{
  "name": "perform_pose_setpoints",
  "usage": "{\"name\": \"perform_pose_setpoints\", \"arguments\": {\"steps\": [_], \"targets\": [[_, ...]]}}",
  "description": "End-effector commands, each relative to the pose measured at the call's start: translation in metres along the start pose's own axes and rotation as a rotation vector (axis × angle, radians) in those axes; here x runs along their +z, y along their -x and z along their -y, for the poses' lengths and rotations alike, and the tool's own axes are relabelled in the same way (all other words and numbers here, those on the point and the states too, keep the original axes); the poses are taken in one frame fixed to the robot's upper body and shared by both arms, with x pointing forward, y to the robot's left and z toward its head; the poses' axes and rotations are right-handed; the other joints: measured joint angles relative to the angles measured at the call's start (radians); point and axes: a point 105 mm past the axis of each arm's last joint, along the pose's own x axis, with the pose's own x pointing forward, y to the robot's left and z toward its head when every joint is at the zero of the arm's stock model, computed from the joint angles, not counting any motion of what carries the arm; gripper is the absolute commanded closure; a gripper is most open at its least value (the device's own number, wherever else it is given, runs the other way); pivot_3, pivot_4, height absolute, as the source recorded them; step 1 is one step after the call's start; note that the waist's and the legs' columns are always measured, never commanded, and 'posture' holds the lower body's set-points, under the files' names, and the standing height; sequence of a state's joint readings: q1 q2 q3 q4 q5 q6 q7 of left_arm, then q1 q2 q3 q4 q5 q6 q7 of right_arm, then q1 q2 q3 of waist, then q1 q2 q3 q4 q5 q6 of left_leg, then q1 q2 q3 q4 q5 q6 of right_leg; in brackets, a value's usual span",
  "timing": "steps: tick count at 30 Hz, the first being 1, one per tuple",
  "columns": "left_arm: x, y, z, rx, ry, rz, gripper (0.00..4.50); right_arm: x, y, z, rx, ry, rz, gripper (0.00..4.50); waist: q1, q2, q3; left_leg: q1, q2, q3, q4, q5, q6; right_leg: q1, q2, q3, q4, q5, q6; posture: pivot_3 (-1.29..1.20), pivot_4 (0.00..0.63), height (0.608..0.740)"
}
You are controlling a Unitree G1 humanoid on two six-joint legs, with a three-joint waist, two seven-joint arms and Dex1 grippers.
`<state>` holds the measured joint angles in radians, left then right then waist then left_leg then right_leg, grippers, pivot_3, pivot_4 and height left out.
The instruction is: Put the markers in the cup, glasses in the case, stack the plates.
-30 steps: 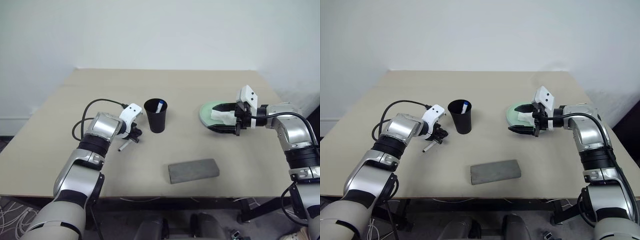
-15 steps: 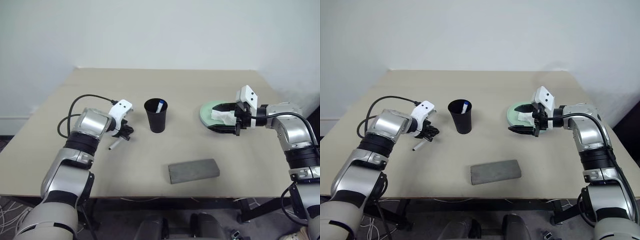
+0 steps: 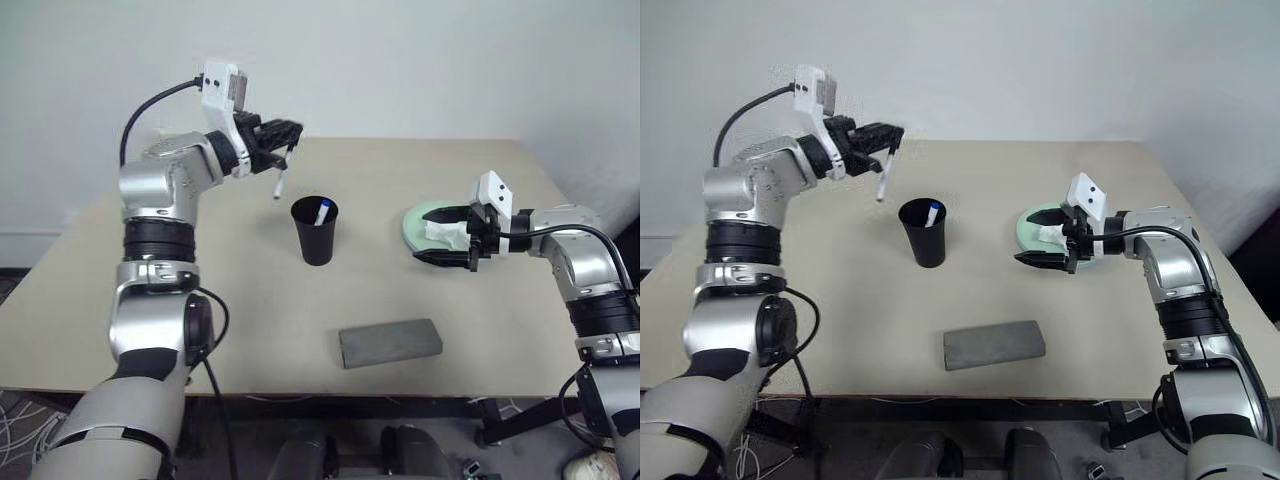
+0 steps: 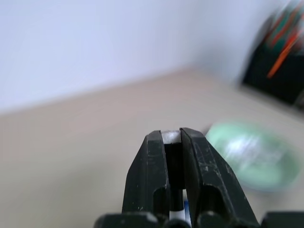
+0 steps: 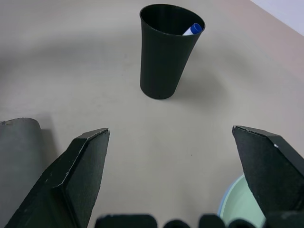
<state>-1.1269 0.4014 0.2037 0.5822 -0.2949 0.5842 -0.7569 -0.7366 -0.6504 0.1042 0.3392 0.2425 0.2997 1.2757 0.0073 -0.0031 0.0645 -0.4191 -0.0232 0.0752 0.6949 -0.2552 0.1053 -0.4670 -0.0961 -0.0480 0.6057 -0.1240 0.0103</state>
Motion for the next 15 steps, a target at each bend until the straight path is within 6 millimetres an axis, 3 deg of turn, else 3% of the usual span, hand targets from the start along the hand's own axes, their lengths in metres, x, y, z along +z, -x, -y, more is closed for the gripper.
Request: {"name": "perform_pose_setpoints", "arguments": {"steps": [1, 5, 15], "targets": [[0.028, -0.002, 0.005, 0.024, -0.071, 0.206, 4.4, 0.016, 0.003, 0.004, -0.013, 0.055, 0.031, 0.0, -0.003, 0.0, 0.0, 0.0, 0.0, 0.0, 0.0, 0.0, 0.0, 0.0, 0.0, 0.0, 0.0, 0.0, 0.0, 0.0, 0.0, 0.738], [0.022, -0.009, 0.006, 0.068, -0.084, 0.289, 4.4, 0.016, 0.004, 0.004, -0.012, 0.055, 0.031, 0.0, -0.004, 0.0, 0.0, 0.004, 0.001, 0.0, 0.0, 0.0, 0.0, 0.005, 0.003, 0.0, 0.0, 0.0, 0.0, 0.0, 0.0, 0.738], [-0.022, -0.012, 0.0, 0.103, -0.063, 0.265, 4.4, 0.015, 0.004, 0.002, -0.015, 0.053, 0.032, 0.0, -0.004, 0.0, 0.0, 0.005, 0.002, 0.001, 0.003, -0.003, 0.006, 0.007, 0.006, 0.0, 0.0, 0.0, 0.0, 0.0, 0.0, 0.738]]}}
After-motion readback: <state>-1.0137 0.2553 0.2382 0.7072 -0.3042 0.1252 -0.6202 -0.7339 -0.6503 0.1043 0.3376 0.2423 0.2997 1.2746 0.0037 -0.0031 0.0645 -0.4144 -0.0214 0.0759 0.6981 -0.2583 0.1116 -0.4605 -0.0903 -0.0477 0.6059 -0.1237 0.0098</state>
